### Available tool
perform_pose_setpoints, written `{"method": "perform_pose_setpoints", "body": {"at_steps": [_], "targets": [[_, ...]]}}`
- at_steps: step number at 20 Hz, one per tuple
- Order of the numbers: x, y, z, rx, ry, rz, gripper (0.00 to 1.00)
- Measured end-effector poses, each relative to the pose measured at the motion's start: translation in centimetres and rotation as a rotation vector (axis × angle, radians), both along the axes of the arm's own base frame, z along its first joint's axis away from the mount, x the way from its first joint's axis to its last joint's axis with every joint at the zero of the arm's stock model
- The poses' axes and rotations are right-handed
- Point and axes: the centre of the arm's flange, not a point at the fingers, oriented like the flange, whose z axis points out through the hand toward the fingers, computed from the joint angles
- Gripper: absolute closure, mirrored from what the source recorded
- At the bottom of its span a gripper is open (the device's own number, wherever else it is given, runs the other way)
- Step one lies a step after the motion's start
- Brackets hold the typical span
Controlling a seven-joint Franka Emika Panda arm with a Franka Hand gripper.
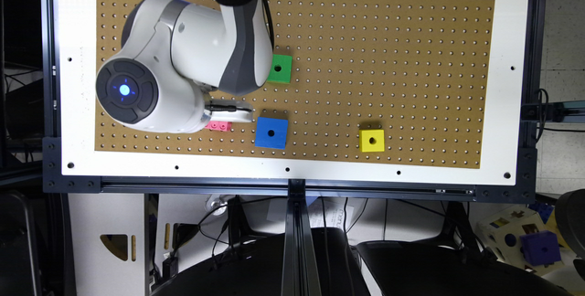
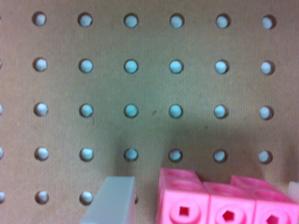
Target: Pick up pink block.
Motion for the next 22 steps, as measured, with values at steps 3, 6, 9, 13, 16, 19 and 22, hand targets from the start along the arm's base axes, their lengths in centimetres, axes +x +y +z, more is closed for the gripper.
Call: {"method": "perform_pose_setpoints", "body": {"at_steps": [3, 6, 9, 13, 16, 19, 22], "targets": [[0.2, 0.0, 0.2, -0.001, -0.005, 0.000, 0.00], [0.1, 0.0, -1.2, 0.001, 0.000, 0.001, 0.00], [0.2, -0.1, -1.1, 0.001, 0.000, -0.001, 1.00], [0.2, -0.1, -1.1, 0.001, 0.000, -0.001, 1.00], [0.2, -0.1, -1.1, 0.001, 0.001, -0.001, 1.00], [0.2, -0.1, -1.1, 0.001, 0.001, -0.001, 1.00], [0.2, -0.1, -1.1, 0.001, 0.001, -0.001, 1.00]]}}
